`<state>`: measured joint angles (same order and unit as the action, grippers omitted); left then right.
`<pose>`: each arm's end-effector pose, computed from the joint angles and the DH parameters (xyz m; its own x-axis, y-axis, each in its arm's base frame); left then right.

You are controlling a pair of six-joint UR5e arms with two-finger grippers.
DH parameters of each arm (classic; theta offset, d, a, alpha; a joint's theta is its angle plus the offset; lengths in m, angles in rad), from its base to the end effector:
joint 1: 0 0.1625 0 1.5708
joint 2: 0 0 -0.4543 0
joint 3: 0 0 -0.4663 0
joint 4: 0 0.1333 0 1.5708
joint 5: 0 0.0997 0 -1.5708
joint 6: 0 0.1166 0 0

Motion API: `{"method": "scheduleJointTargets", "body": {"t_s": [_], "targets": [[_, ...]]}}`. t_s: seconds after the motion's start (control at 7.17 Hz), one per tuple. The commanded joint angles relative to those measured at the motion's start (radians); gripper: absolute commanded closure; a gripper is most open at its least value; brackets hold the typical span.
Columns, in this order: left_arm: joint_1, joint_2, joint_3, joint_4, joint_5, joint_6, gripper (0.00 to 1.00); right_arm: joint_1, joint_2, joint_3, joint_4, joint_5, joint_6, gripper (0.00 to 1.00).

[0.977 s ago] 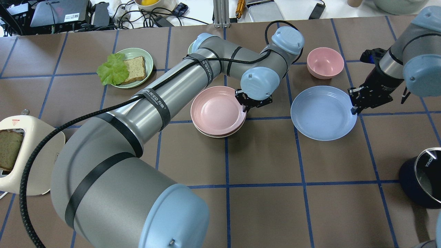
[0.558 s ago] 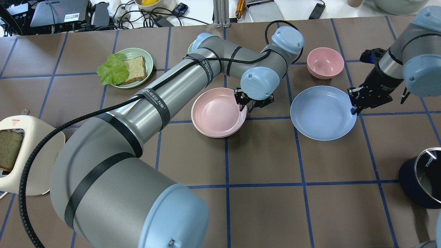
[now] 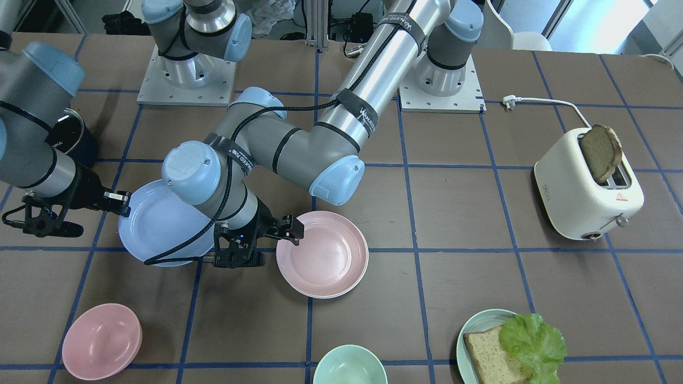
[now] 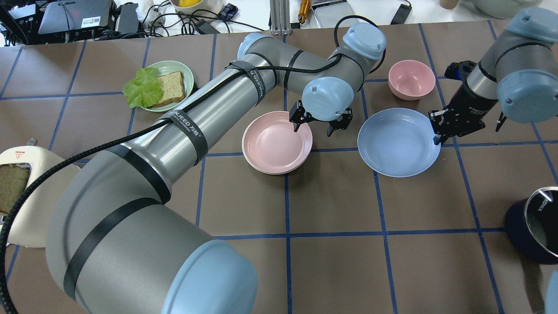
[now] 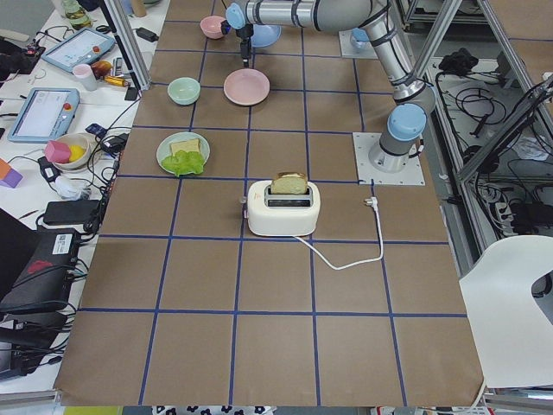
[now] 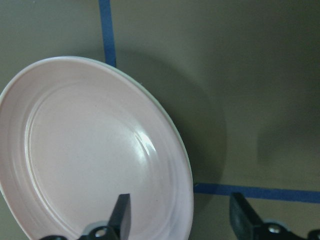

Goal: Stack three plates with pink and blue
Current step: 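Carry the blue plate toward the pink plate while left gripper withdraws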

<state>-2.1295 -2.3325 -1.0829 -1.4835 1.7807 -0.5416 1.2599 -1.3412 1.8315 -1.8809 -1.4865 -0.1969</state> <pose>-0.5373 -0.6539 0.2346 -0.9616 0.0428 -0.2710 0.0294 0.9981 0.0533 -0.0448 -0.6074 0.2531 -0.9847 0.1298 -0.1163 0.1105 0.9810 0.1596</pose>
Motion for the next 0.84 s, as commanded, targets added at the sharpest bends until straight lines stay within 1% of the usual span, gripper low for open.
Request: {"method": "scheduleJointTargets", "body": {"t_s": [0.0, 0.14, 0.28, 0.42, 0.56, 0.7], "targets": [[0.002, 0.062, 0.078, -0.132, 0.0, 0.0, 0.0, 0.03, -0.001, 0.005, 0.0, 0.0, 0.059, 1.0], [0.008, 0.088, 0.122, -0.199, 0.005, 0.005, 0.0, 0.048, -0.004, 0.006, 0.0, 0.003, 0.071, 1.0], [0.028, 0.111, 0.139, -0.208, 0.003, 0.027, 0.0, 0.106, -0.018, 0.003, 0.0, -0.003, 0.089, 1.0], [0.054, 0.148, 0.141, -0.21, -0.003, 0.085, 0.0, 0.171, -0.015, -0.003, -0.004, -0.017, 0.115, 1.0], [0.08, 0.182, 0.141, -0.234, -0.004, 0.127, 0.0, 0.193, -0.018, -0.003, -0.02, -0.014, 0.213, 1.0], [0.098, 0.223, 0.141, -0.27, -0.006, 0.156, 0.0, 0.246, -0.016, -0.003, -0.029, -0.015, 0.259, 1.0]]}}
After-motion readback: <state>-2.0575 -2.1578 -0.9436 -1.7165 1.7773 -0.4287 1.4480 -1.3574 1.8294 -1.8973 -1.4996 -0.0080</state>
